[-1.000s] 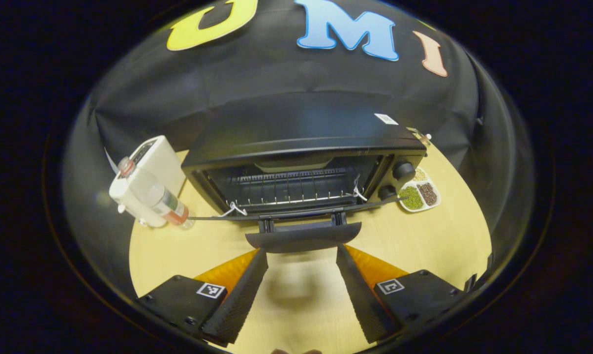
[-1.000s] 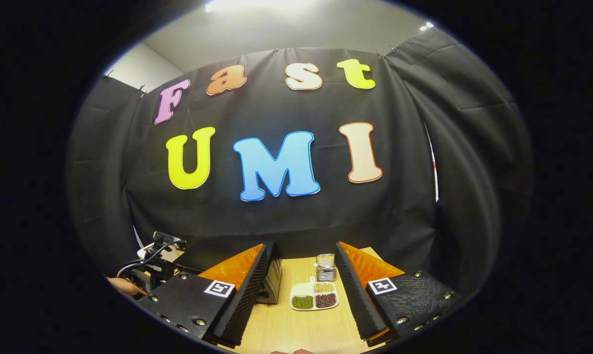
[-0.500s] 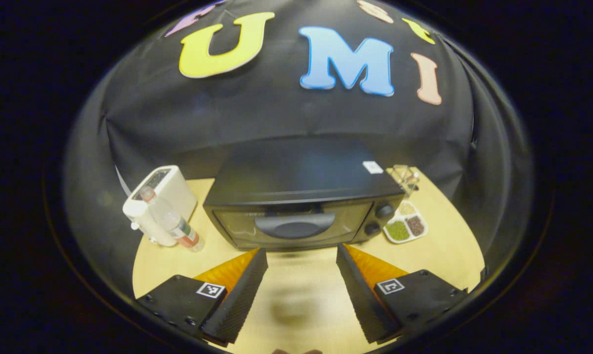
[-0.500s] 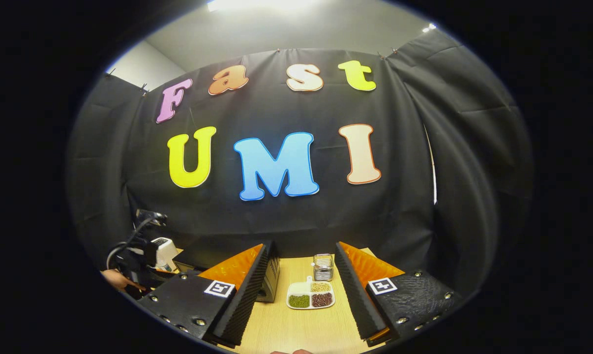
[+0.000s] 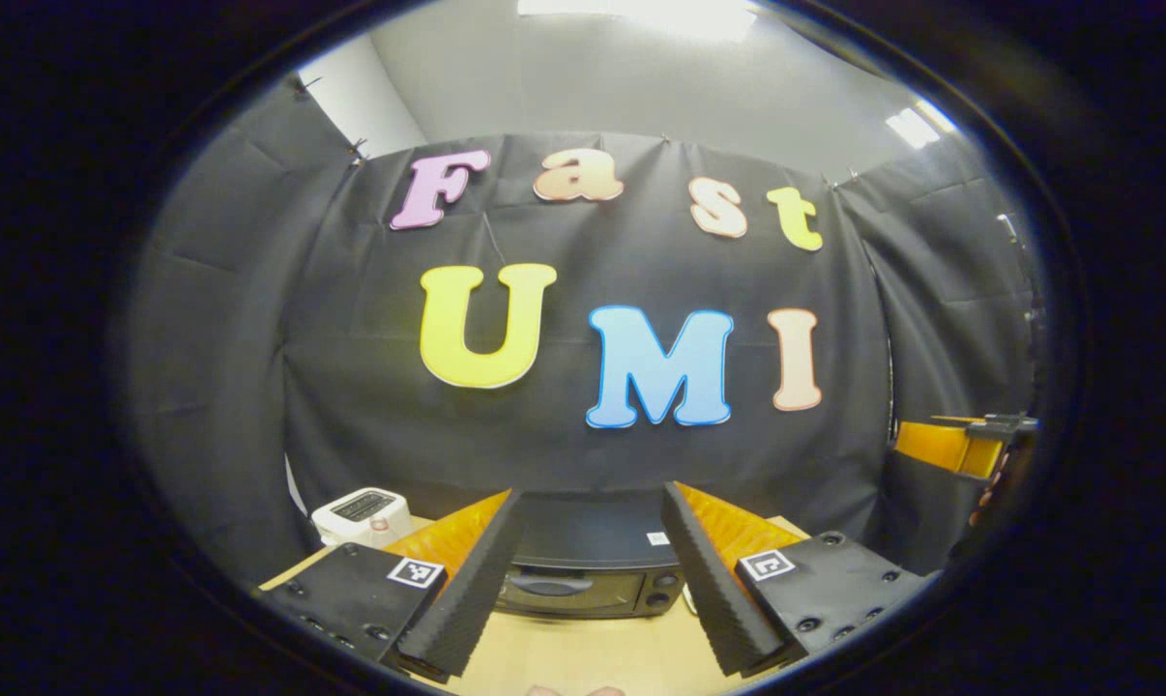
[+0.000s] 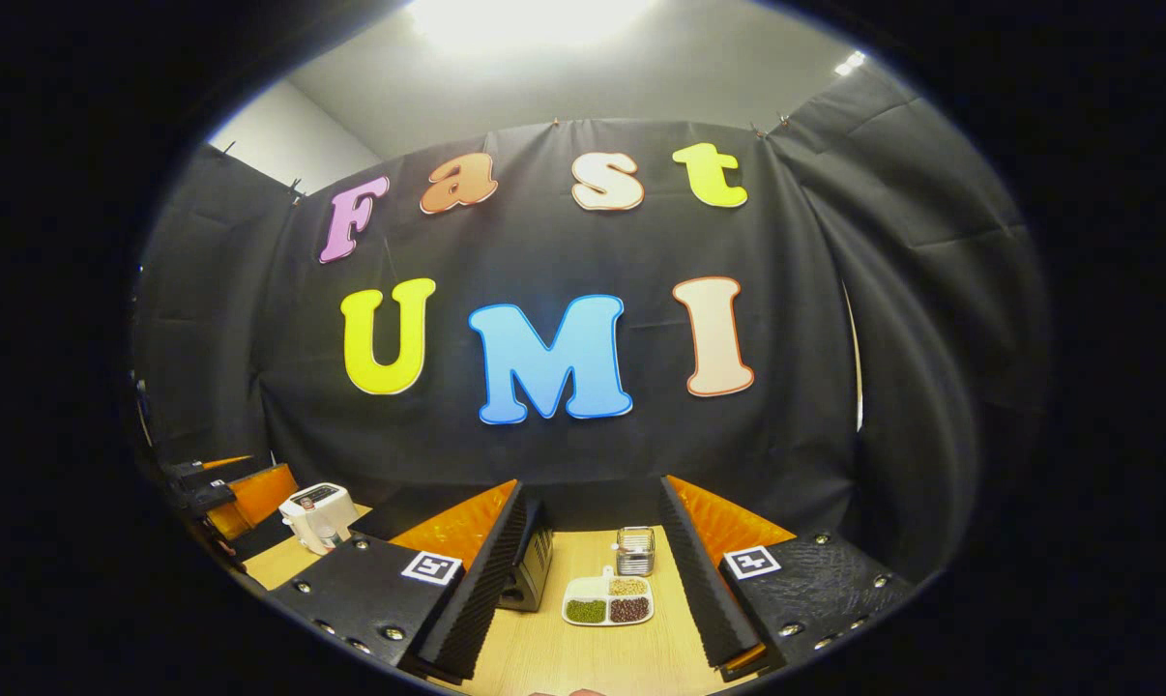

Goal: Open the electric oven with the left hand, put the food in, and close the electric oven.

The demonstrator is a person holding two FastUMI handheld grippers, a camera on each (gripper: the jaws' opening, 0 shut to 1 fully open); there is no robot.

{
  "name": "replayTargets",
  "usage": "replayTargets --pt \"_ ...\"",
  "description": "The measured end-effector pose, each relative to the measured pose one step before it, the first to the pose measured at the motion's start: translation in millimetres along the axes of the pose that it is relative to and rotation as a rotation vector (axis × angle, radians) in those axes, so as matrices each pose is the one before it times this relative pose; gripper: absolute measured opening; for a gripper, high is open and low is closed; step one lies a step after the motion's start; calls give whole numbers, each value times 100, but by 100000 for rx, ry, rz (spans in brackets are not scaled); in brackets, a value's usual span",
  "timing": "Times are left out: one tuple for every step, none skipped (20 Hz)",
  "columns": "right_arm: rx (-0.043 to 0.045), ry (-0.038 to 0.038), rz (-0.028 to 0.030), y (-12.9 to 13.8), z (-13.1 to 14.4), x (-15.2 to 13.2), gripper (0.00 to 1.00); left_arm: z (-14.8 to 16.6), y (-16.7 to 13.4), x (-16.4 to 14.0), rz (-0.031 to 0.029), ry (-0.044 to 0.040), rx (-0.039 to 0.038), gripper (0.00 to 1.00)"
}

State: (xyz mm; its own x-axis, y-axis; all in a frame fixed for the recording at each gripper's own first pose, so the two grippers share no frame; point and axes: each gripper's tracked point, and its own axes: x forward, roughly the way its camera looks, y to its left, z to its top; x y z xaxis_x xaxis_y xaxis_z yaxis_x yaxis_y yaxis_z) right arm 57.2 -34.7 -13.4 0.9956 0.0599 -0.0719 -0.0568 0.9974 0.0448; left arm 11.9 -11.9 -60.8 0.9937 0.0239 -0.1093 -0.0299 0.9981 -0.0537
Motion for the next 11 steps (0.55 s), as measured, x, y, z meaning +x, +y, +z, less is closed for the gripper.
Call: replayTargets --pt "-132 -394 1626 214 72 17 84 849 -33 -703 1079 -1655 142 90" --pt "512 140 1507 228 -95 -30 84 786 -129 -362 455 -1045 240 93" --pt "567 477 974 252 -139 42 84 573 -192 -333 343 -1121 294 96" --pt "562 331 533 53 -137 -127 84 503 0 -331 220 -287 670 100" --pt "368 -288 252 150 174 -128 84 274 -7 -182 -63 -405 722 100" --pt "-185 -403 -306 33 18 18 84 334 72 -134 230 -399 569 100" --pt "-185 -185 -392 188 159 -106 83 193 9 -33 -651 -379 218 100" --pt "23 -426 -493 242 103 -135 84 70 -23 -111 -1036 65 147 100" --pt "34 -284 -748 311 201 -72 83 264 233 115 -949 -552 721 100" --pt "193 299 -847 310 51 -264 83 53 387 123 -812 -101 727 100" --pt "82 35 -363 563 195 -163 84 108 454 51 -831 235 535 100"
